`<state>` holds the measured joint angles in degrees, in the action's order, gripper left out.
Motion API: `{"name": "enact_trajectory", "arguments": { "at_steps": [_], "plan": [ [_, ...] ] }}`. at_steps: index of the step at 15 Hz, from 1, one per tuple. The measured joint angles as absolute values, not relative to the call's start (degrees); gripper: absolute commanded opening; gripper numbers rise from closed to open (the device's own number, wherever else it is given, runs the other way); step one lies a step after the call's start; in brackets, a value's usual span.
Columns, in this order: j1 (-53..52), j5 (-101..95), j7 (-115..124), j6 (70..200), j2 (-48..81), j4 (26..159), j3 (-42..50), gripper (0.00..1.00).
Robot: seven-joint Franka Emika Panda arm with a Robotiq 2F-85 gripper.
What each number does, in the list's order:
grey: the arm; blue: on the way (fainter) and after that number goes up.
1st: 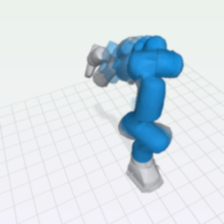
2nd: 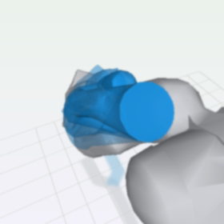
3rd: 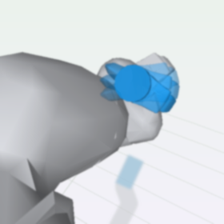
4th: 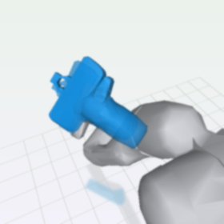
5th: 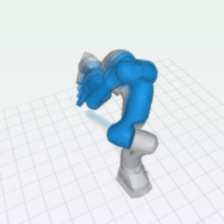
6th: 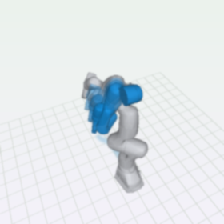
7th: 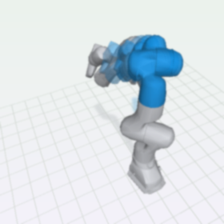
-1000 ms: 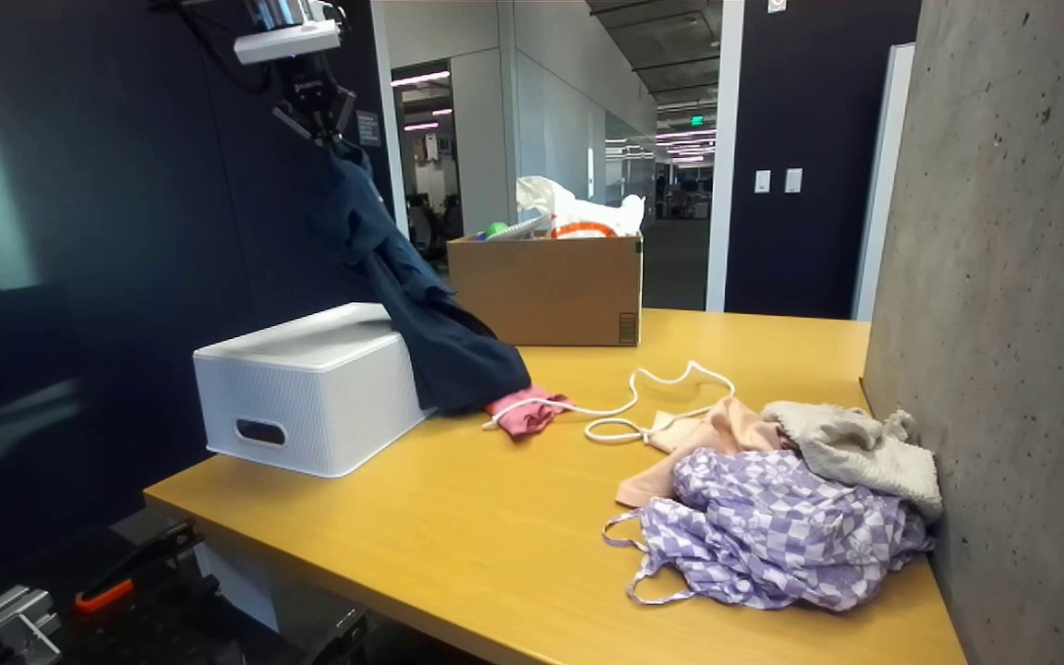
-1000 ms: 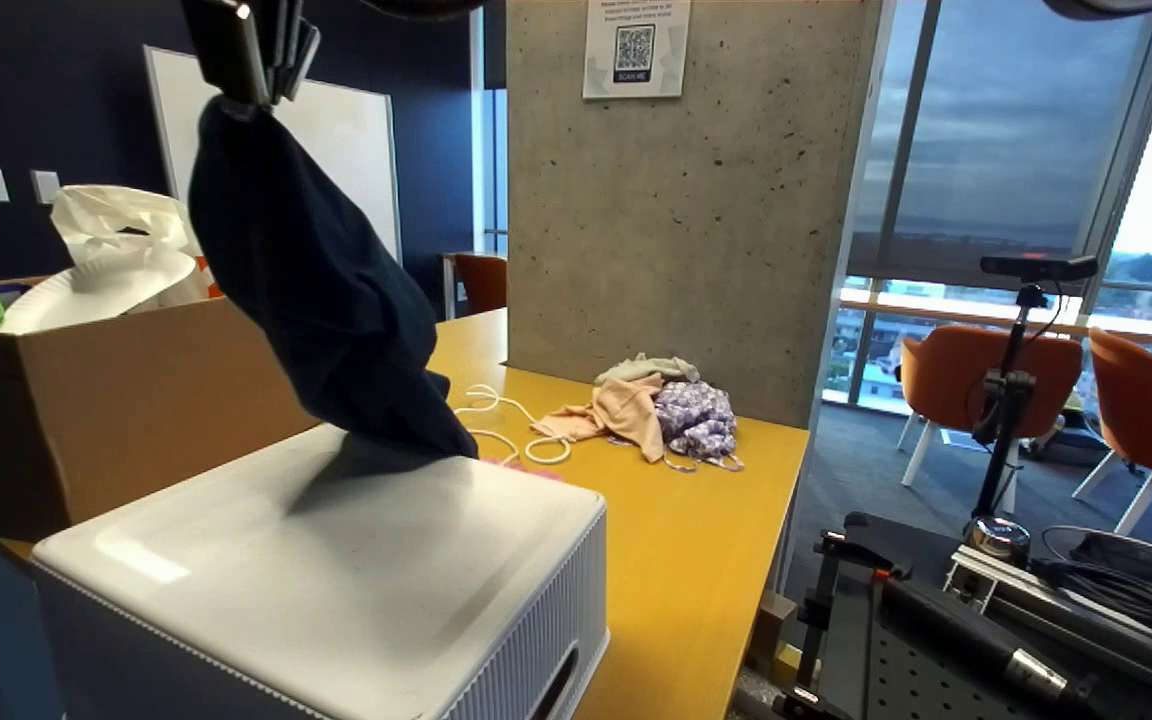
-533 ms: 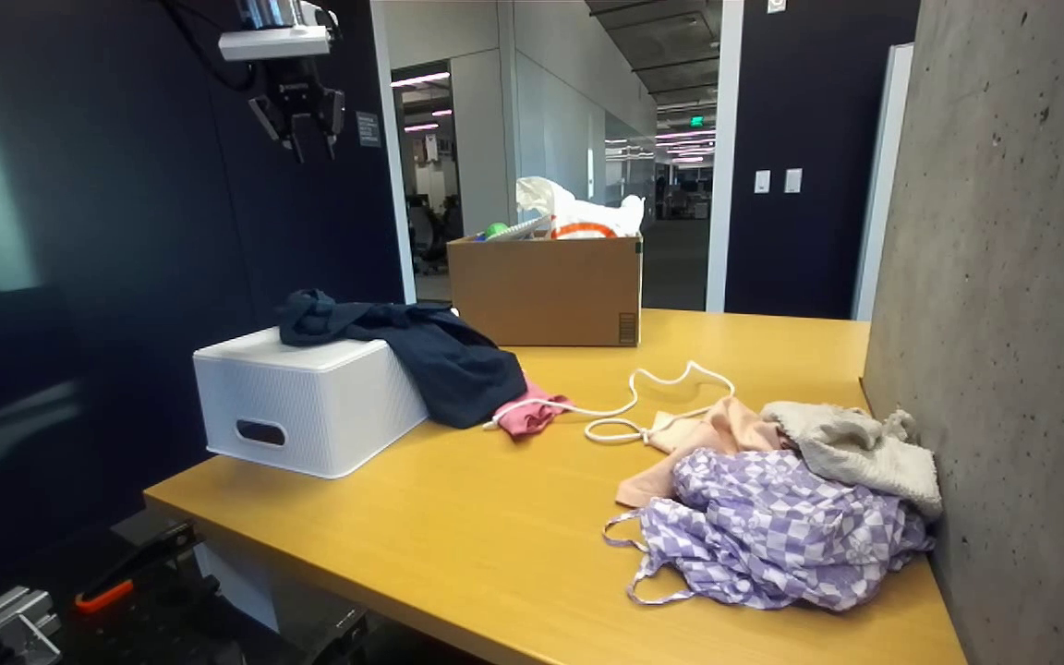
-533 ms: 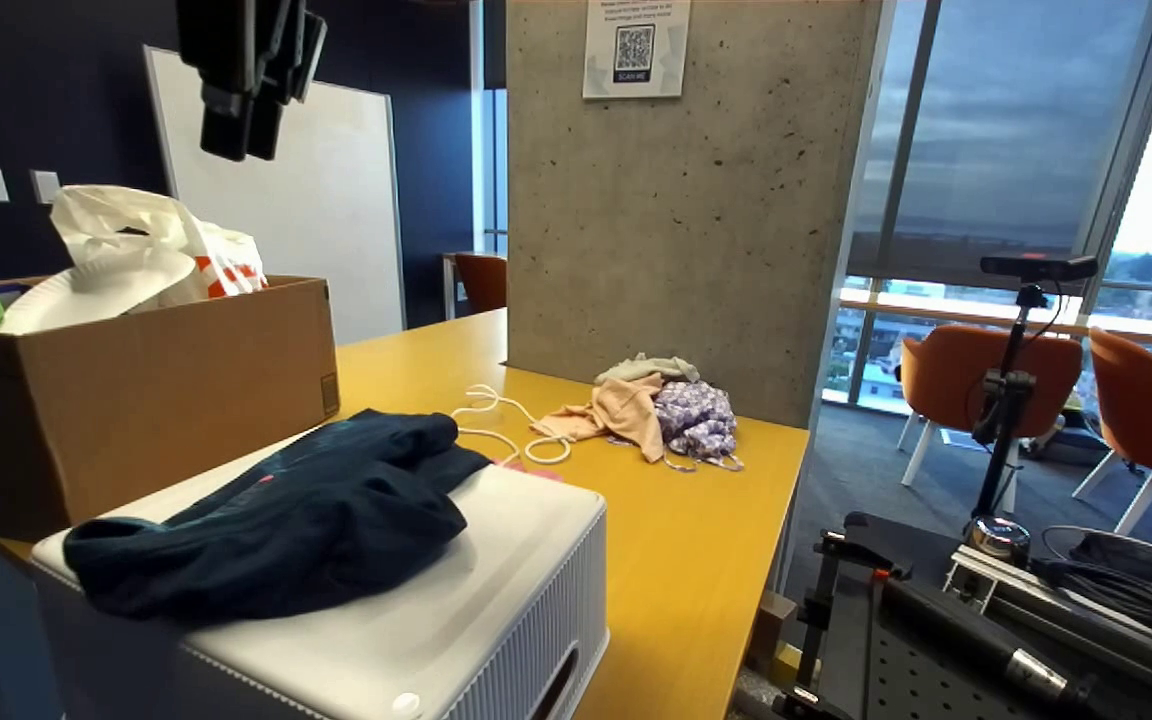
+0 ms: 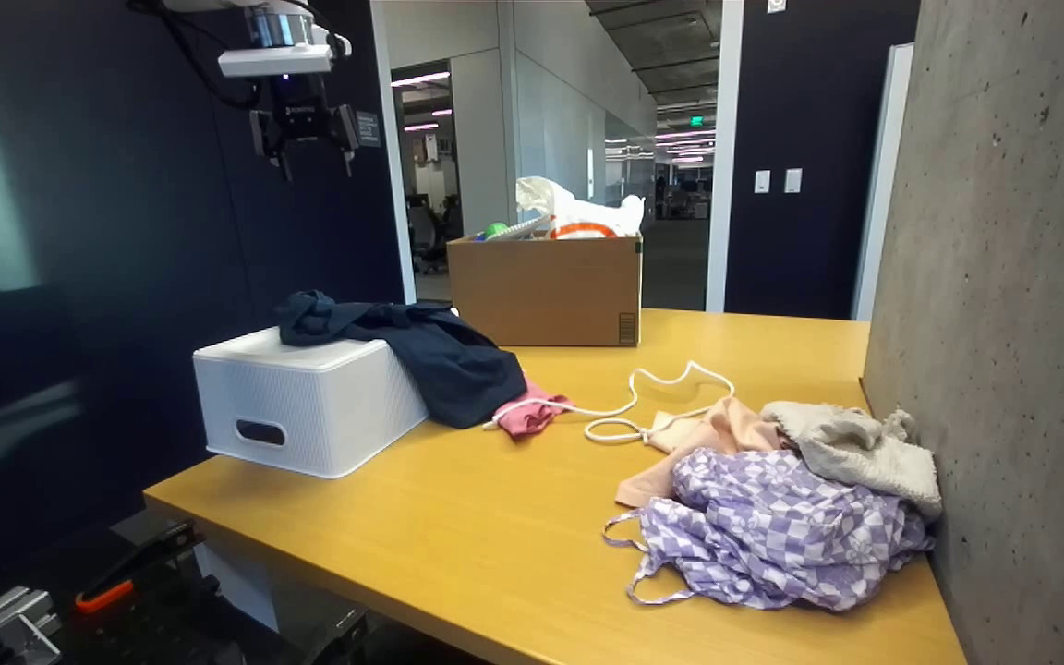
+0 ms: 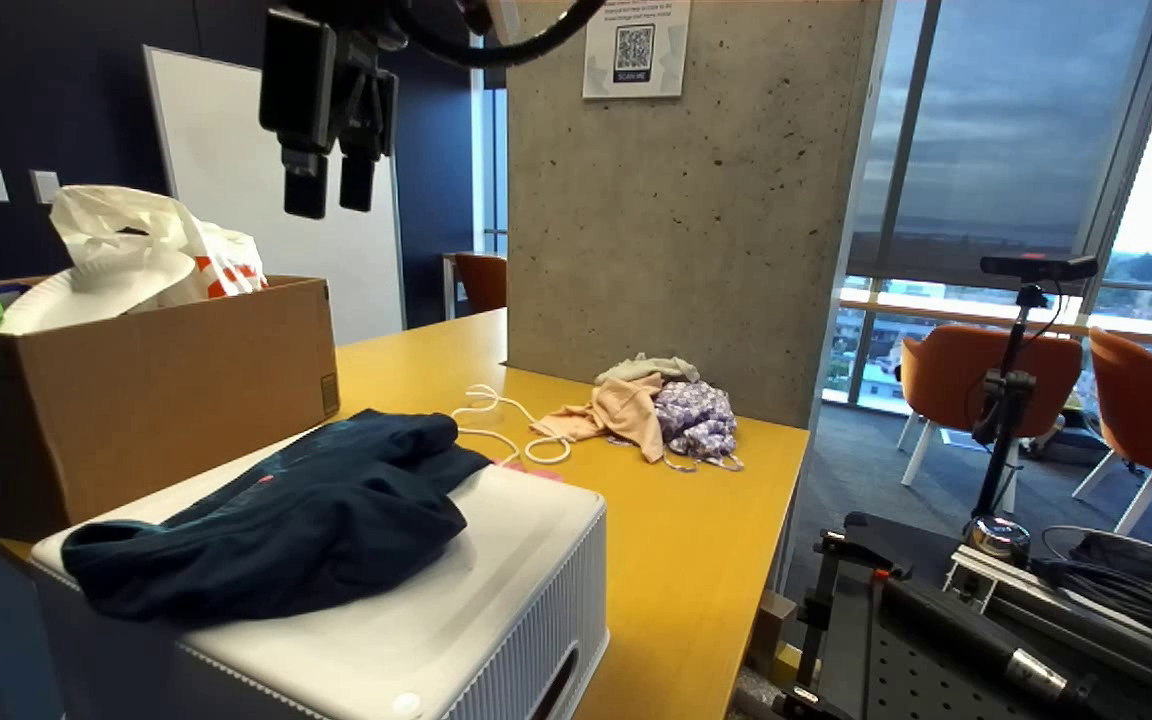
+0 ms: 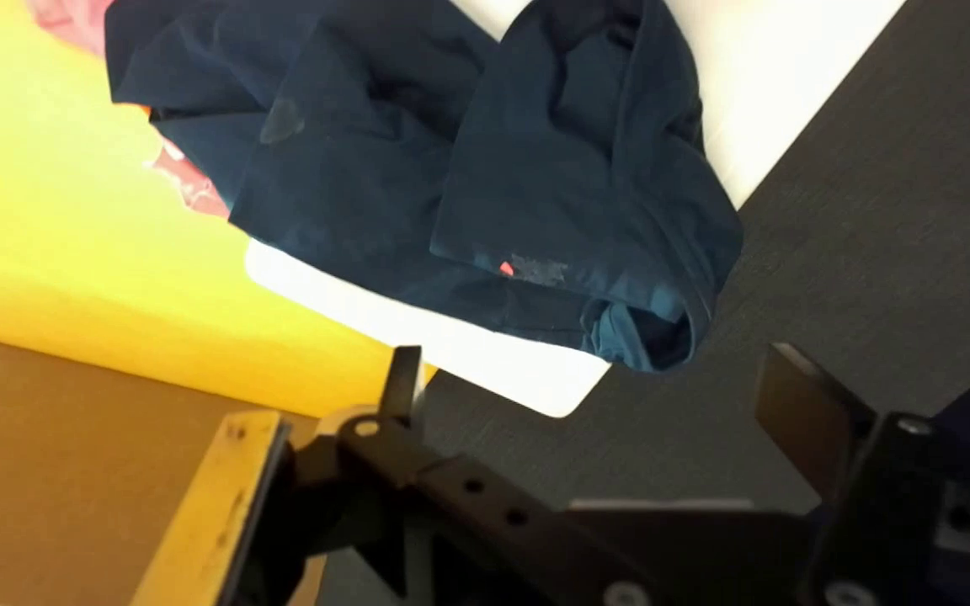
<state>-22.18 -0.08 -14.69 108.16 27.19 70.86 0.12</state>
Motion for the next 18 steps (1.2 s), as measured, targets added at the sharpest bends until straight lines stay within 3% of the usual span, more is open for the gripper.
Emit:
{"name": "enact_trajectory", "arguments": {
  "at_steps": [11, 18],
  "plan": [
    [-15.30, 1.03, -15.23, 107.90, 23.48, 87.92, -5.42, 1.00],
    [-14.64, 0.85, -15.00, 108.08, 23.31, 89.76, -6.41, 1.00]
  ]
}}
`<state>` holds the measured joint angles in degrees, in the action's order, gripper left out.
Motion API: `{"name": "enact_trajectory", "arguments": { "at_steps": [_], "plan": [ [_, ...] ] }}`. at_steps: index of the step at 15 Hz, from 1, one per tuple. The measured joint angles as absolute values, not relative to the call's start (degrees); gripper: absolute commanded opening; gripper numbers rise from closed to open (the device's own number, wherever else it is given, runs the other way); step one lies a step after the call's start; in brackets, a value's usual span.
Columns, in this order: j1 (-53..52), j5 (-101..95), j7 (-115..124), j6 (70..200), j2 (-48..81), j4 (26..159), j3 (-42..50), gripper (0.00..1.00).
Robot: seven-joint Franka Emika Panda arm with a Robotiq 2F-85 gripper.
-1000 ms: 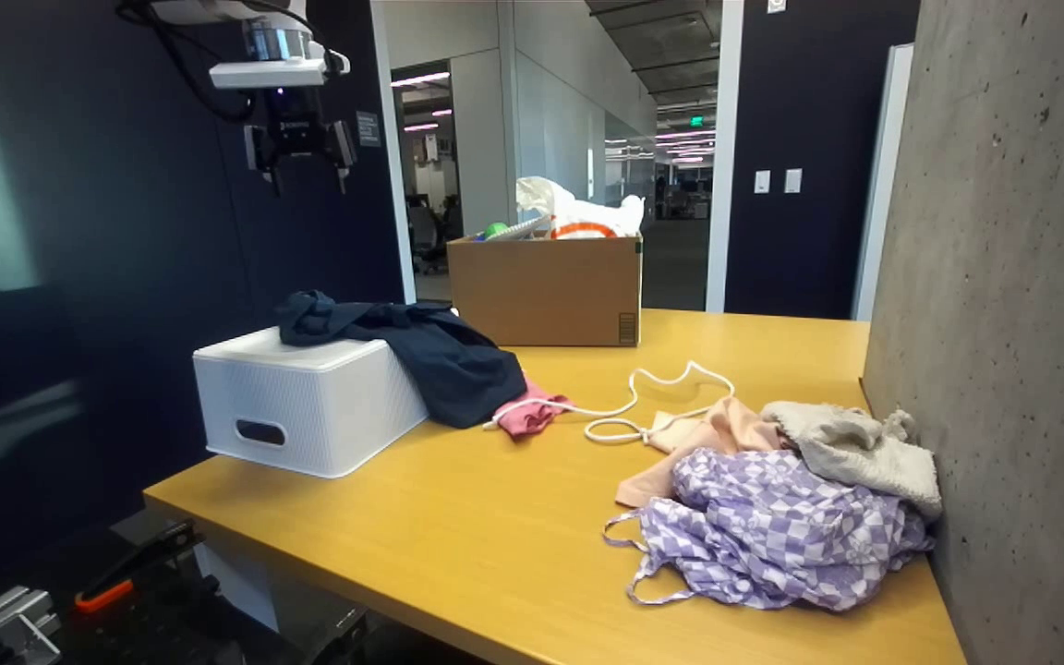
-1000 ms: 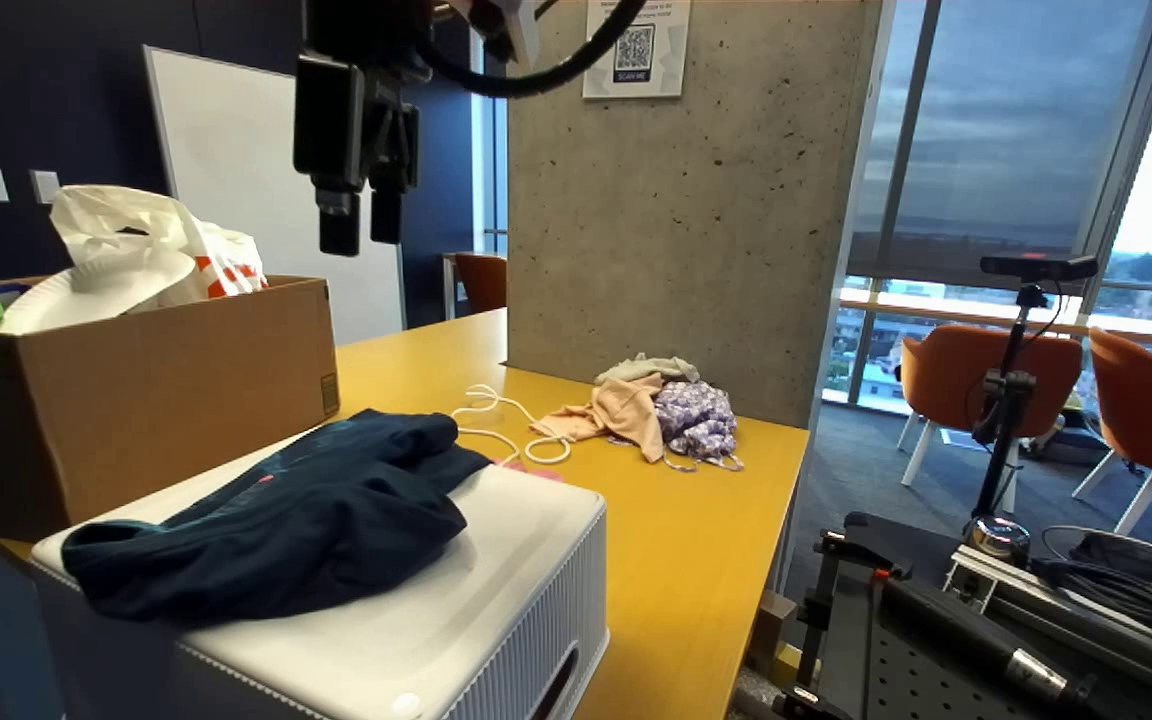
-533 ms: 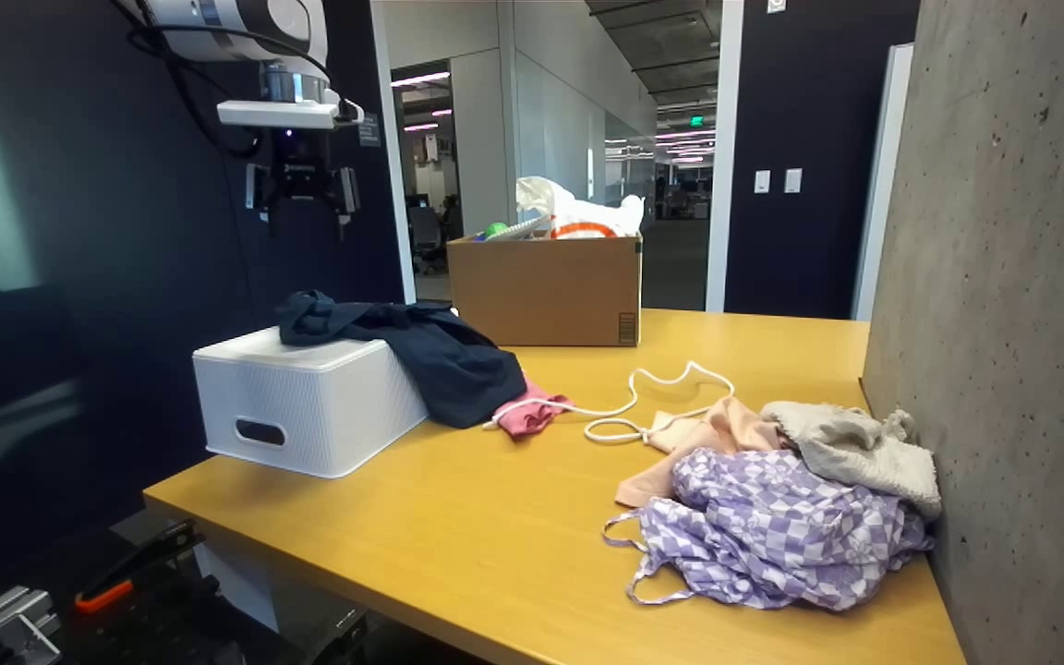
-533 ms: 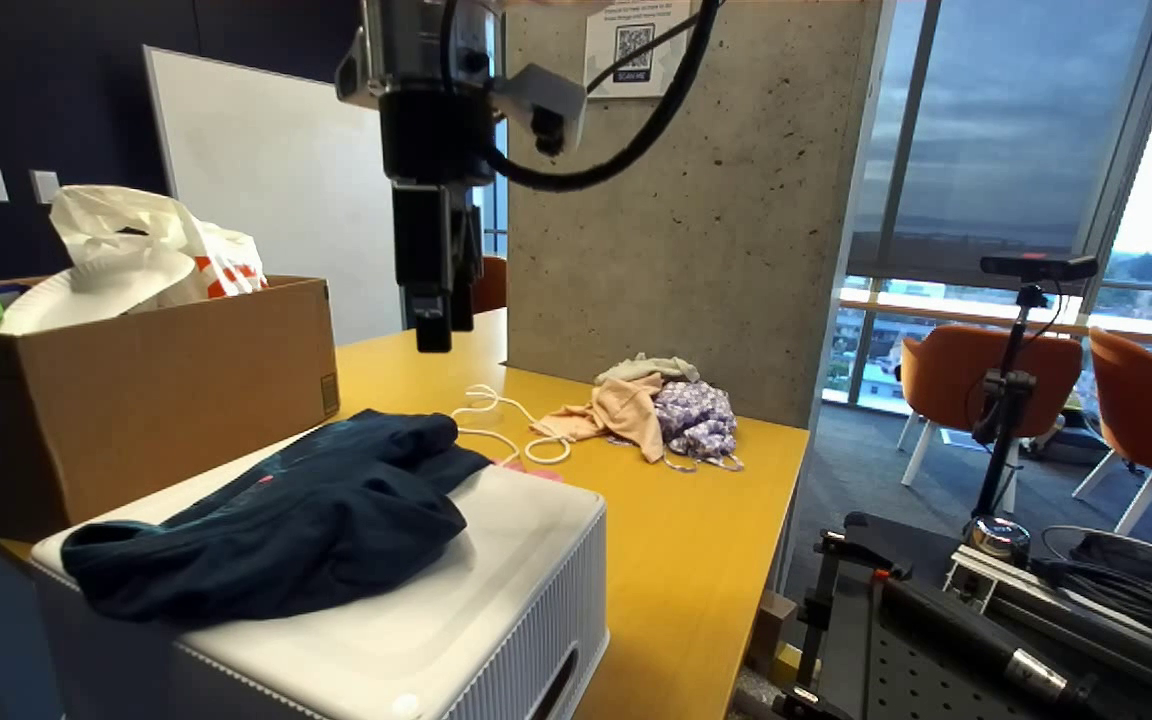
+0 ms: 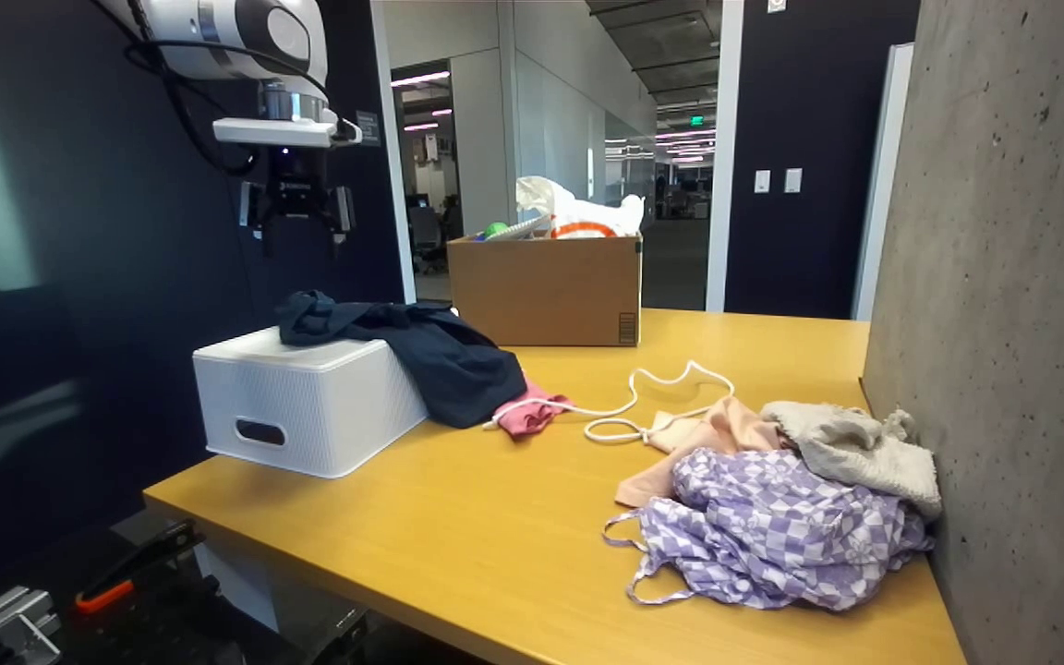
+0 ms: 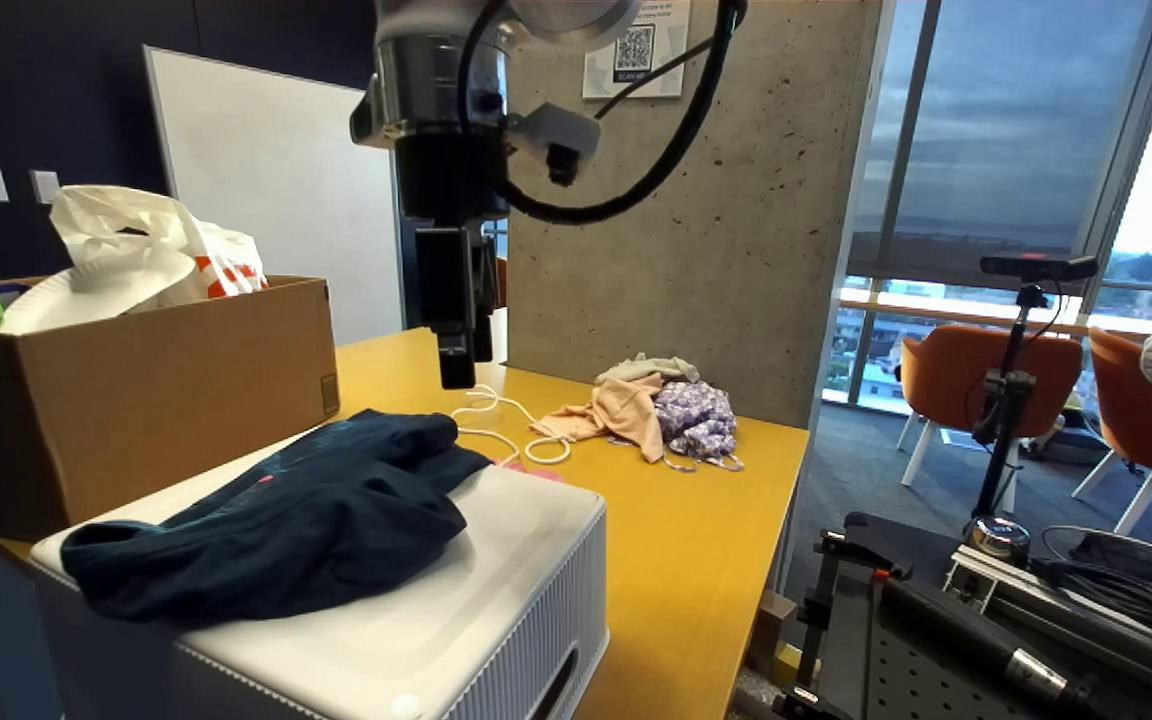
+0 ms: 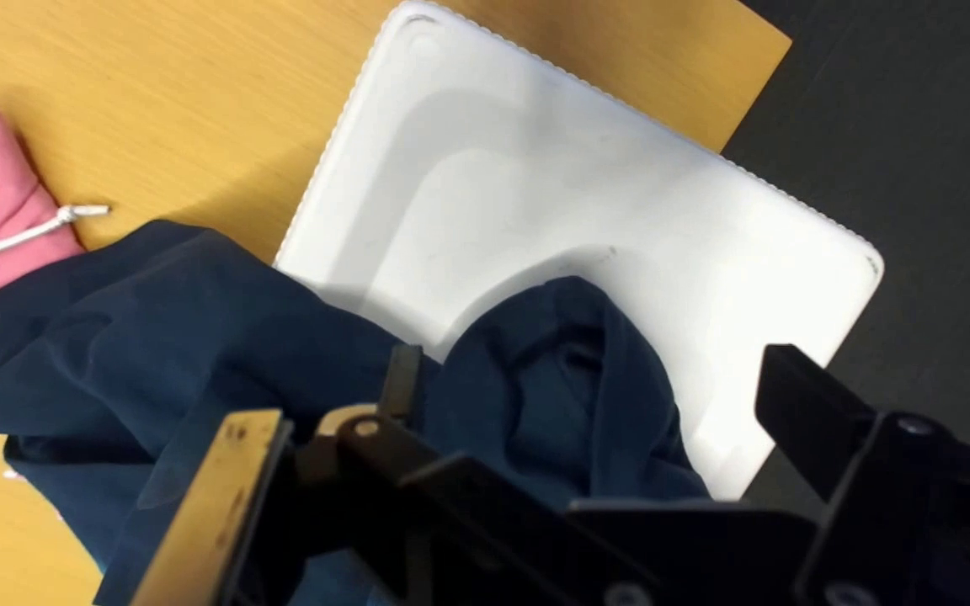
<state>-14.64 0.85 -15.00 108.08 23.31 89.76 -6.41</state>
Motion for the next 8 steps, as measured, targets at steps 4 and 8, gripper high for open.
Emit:
{"name": "enact_trajectory", "arguments": {
  "at_steps": [4, 8],
  "plan": [
    [-14.67, 1.13, -14.58, 108.59, 22.55, 90.20, -9.28, 1.00],
    [-14.66, 1.60, -14.44, 111.90, 21.97, 92.83, -10.68, 1.00]
  ]
}}
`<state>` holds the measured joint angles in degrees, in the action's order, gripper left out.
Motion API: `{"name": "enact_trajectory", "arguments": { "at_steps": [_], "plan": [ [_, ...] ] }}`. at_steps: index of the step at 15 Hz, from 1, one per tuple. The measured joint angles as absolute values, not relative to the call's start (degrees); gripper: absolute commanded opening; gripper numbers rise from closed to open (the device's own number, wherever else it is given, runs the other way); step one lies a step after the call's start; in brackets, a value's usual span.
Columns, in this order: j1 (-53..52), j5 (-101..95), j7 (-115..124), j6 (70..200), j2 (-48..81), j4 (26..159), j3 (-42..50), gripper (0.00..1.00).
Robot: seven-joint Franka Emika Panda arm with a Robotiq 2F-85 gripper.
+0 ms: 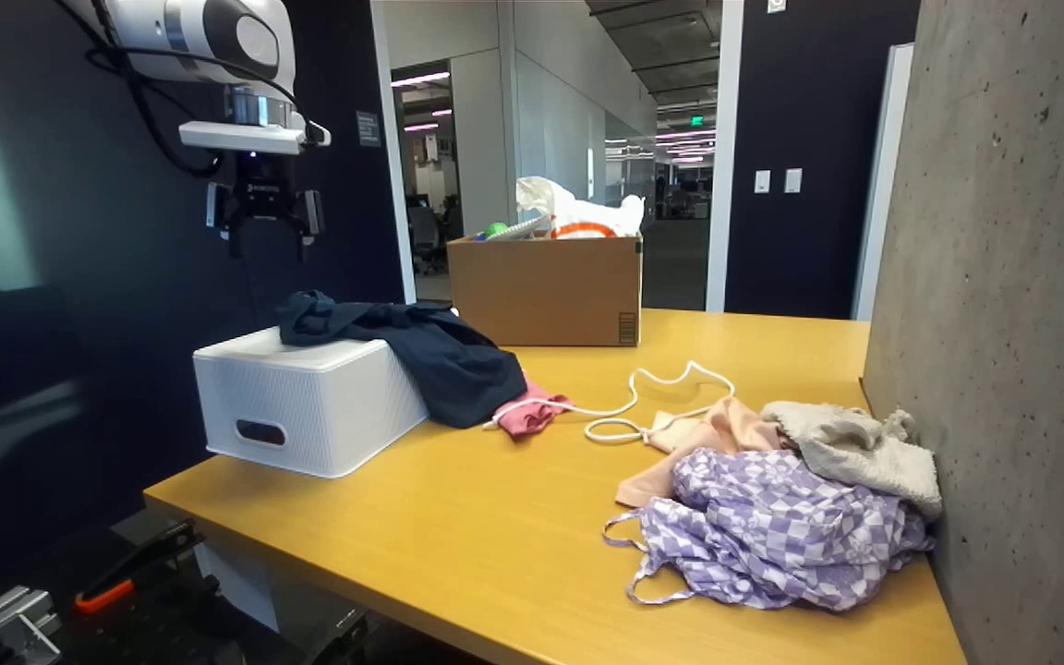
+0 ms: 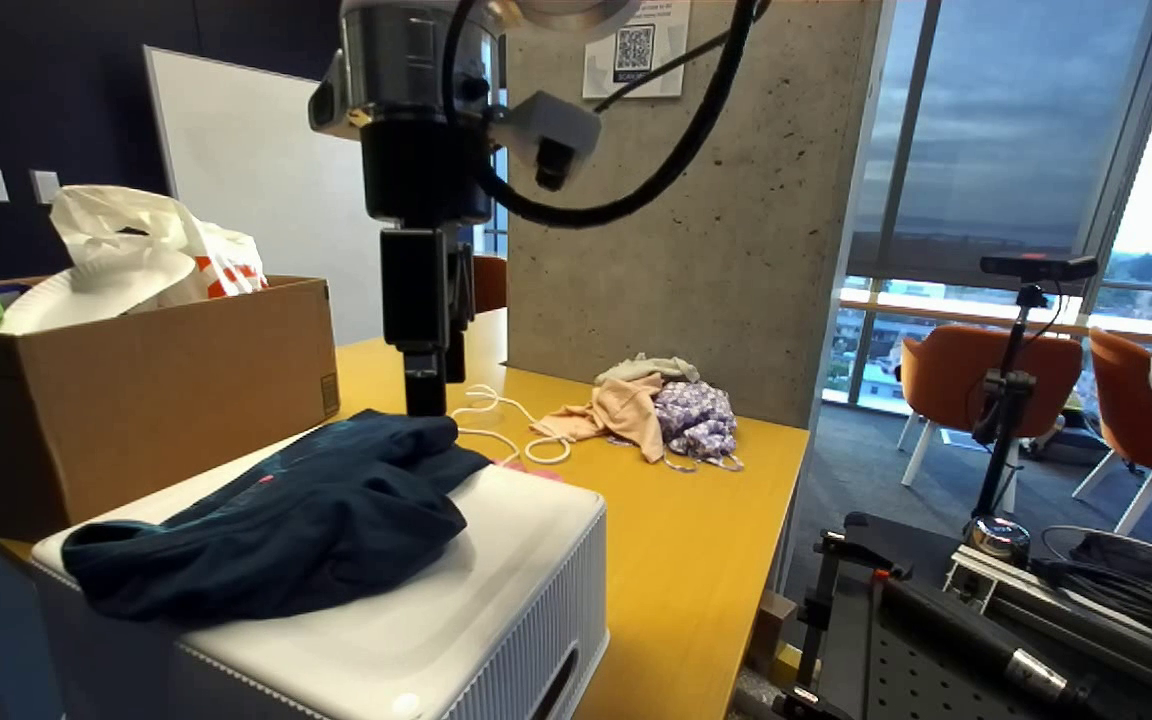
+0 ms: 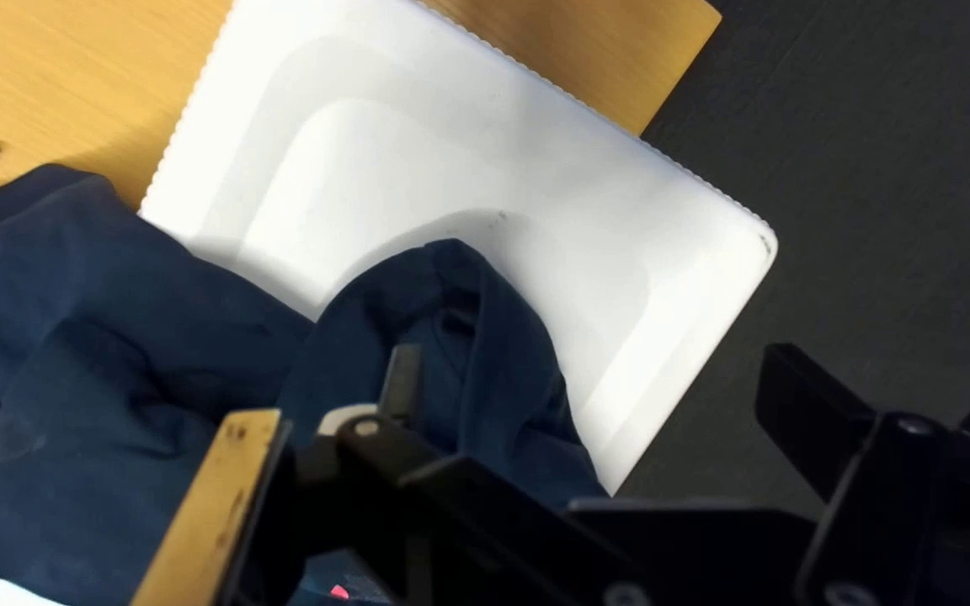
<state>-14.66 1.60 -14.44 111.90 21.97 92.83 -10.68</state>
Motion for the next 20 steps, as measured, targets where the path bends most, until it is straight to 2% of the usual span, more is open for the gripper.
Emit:
{"name": "enact_trajectory", "arguments": {
  "at_steps": [11, 20],
  "plan": [
    [-13.85, 1.68, -17.73, 132.59, 27.92, 99.53, -11.55, 1.00],
    [-13.85, 1.65, -20.65, 136.94, 29.92, 97.90, -14.29, 1.00]
  ]
}}
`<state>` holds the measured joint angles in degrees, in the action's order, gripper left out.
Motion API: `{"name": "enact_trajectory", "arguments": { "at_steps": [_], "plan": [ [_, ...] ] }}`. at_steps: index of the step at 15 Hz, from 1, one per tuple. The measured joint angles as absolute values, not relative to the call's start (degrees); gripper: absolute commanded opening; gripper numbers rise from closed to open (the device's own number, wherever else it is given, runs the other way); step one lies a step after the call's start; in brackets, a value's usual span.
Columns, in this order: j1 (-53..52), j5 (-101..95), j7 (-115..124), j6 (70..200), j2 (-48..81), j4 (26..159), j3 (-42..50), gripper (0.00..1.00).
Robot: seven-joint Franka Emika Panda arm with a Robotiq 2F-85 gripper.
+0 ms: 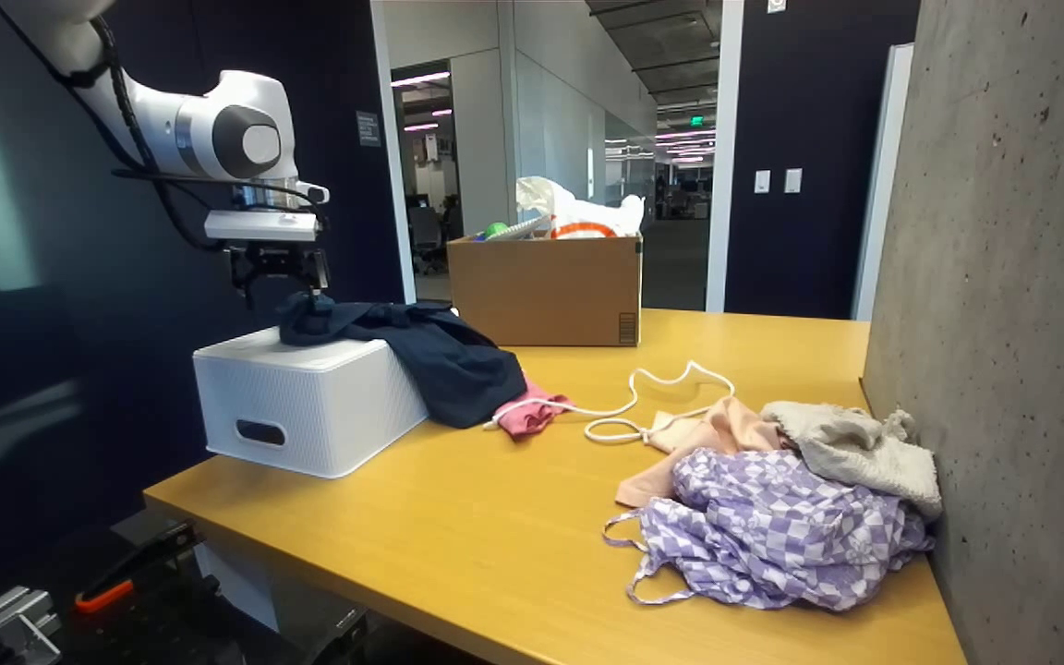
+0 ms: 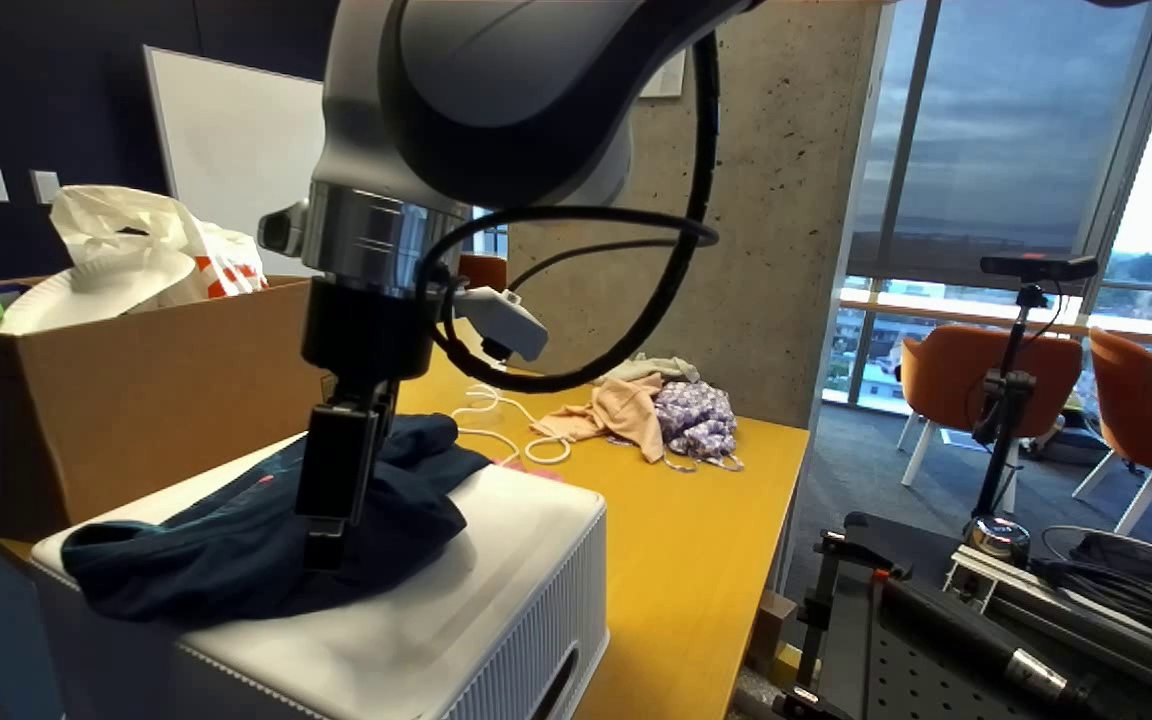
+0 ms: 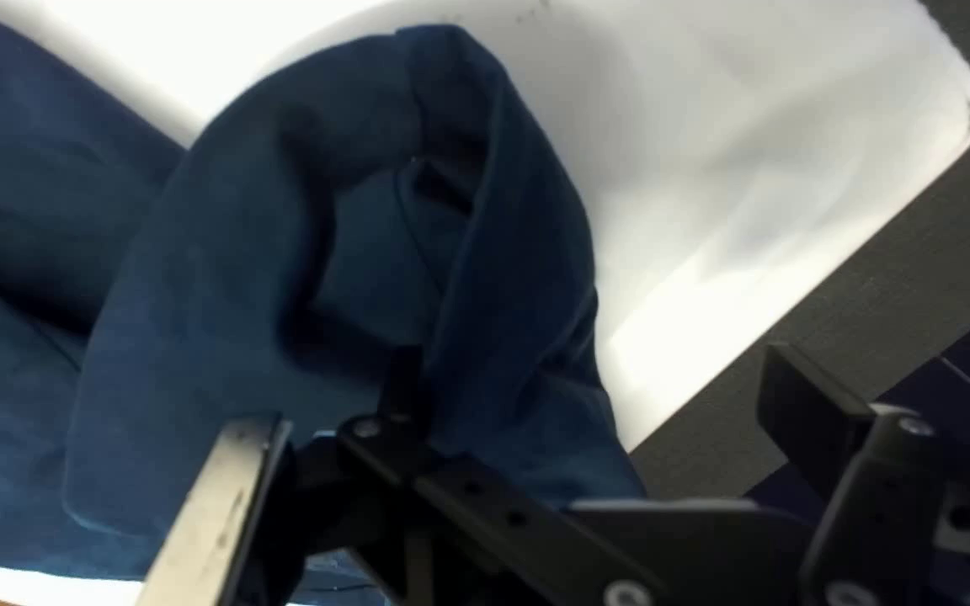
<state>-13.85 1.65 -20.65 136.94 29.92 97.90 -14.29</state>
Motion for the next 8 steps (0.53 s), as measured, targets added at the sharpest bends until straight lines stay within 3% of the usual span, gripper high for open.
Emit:
{"name": "enact_trajectory", "arguments": {
  "at_steps": [5, 7, 8],
  "plan": [
    [-13.86, 1.65, -20.81, 136.96, 29.93, 96.97, -16.16, 1.00],
    [-13.79, 1.65, -20.81, 136.96, 30.05, 96.98, -16.22, 0.74],
    [-13.64, 1.65, -20.83, 136.96, 30.18, 96.99, -16.22, 0.68]
  ]
}}
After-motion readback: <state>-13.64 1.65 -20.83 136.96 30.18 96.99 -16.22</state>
